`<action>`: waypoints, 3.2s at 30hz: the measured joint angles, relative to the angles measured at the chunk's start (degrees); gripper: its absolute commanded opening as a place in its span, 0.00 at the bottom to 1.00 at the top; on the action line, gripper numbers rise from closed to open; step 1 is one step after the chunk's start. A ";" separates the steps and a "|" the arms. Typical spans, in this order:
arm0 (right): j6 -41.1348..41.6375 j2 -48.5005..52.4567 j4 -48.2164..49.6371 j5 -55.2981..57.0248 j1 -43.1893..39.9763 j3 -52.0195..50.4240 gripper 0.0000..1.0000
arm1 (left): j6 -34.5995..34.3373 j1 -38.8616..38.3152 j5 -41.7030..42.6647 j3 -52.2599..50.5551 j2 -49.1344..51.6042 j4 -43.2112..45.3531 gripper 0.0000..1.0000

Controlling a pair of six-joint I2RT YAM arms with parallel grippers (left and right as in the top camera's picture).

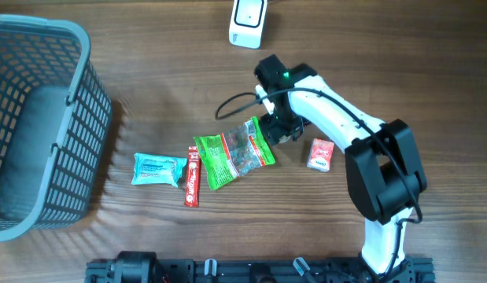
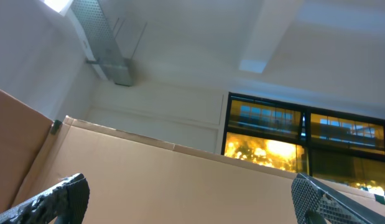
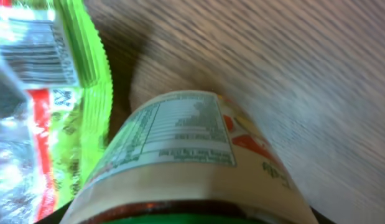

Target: Scan the item barcode

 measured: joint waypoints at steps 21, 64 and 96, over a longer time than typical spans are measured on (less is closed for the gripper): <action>28.46 0.00 -14.62 -18.93 0.00 18.01 0.54 | 0.00 0.00 0.00 0.00 0.00 0.00 1.00; 17.59 18.53 67.87 8.63 -2.32 18.23 0.66 | 0.00 0.00 0.00 -0.74 0.00 -1.90 1.00; 35.82 -1.03 12.66 13.22 -43.58 16.50 0.65 | -0.02 0.00 0.00 -4.44 -0.02 1.01 1.00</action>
